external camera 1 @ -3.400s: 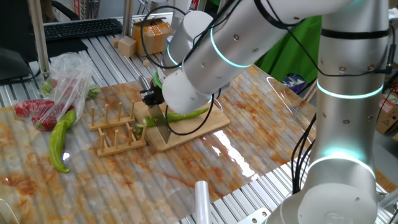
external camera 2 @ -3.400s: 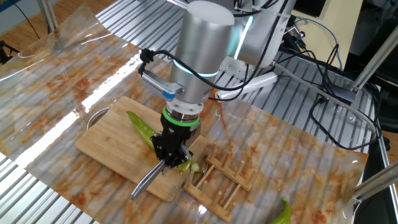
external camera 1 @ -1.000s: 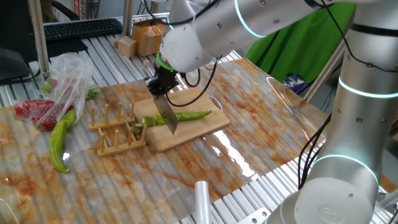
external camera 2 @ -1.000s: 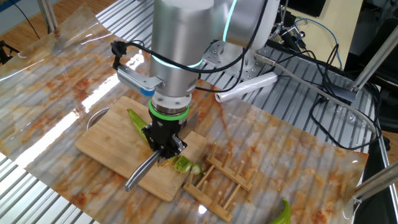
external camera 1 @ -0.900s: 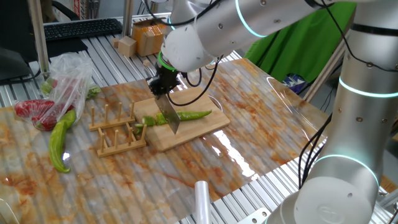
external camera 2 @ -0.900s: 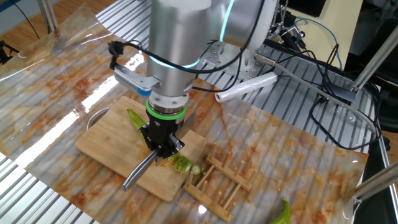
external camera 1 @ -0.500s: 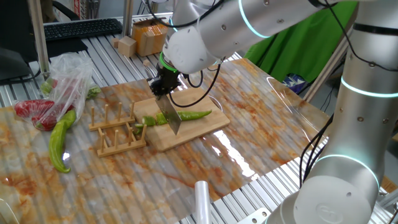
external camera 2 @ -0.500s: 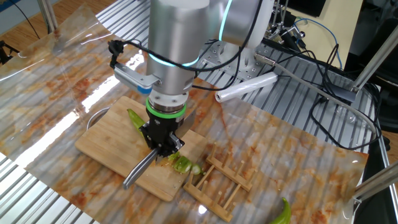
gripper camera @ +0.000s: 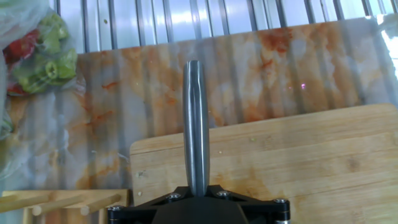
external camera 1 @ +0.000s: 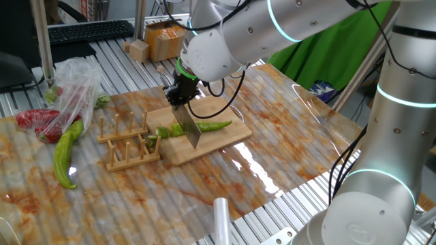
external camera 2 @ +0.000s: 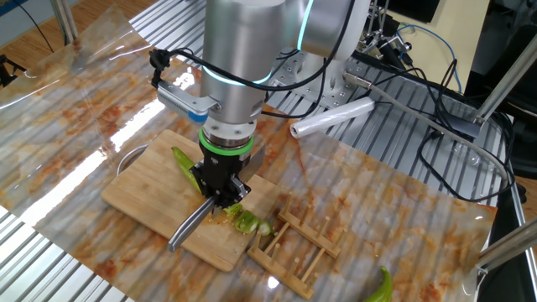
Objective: Chop the chili peppers
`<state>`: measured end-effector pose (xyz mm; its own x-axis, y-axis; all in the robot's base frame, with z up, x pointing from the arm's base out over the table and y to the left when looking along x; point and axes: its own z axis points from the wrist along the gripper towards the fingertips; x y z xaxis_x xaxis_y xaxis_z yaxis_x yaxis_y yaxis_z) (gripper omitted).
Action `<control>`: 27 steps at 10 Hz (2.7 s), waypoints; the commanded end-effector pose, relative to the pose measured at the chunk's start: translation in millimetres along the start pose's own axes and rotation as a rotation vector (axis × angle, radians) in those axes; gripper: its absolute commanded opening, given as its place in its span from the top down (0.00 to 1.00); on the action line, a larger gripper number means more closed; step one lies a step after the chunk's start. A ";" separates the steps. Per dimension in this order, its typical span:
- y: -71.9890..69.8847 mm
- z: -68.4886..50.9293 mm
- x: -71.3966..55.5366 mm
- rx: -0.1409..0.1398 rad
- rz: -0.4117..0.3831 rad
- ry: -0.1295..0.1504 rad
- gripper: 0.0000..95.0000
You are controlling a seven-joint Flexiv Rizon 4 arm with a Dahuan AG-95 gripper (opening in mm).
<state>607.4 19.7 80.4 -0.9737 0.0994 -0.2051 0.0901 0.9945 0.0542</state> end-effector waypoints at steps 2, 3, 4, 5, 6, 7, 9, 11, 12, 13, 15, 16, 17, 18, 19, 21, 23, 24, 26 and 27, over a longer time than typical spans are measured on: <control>0.1 -1.6 0.5 0.000 -0.001 0.002 1.00; 0.2 -1.6 0.6 0.000 0.000 0.002 1.00; 0.2 -1.6 0.6 0.000 0.000 0.002 1.00; 0.2 -1.6 0.6 -0.001 0.000 0.002 1.00; 0.2 -1.6 0.6 0.000 0.000 0.002 1.00; 0.2 -1.5 0.5 0.000 0.000 0.002 1.00; 0.2 -1.5 0.5 0.000 0.001 0.002 1.00; 0.2 -1.5 0.5 0.000 0.001 0.002 1.00; 0.2 -1.5 0.5 0.000 0.000 0.003 1.00; 0.2 -1.5 0.5 0.000 0.000 0.002 1.00; 0.2 -1.5 0.5 0.002 -0.001 0.001 1.00; 0.2 -1.5 0.5 0.002 0.000 0.000 1.00; 0.2 -1.6 0.6 0.003 0.000 -0.001 1.00; 0.2 -1.6 0.7 0.003 0.000 0.000 1.00; 0.2 -1.5 0.6 0.003 -0.001 0.001 1.00; 0.2 -1.4 0.6 0.003 -0.001 0.004 1.00; 0.2 -1.5 0.6 0.005 -0.003 0.001 1.00; -1.1 0.4 1.6 0.010 -0.023 -0.004 1.00; -3.4 14.6 6.9 0.010 -0.029 -0.019 1.00; -1.0 38.5 11.8 0.002 -0.017 -0.051 1.00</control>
<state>604.9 21.3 46.7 -0.9647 0.0724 -0.2532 0.0643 0.9971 0.0400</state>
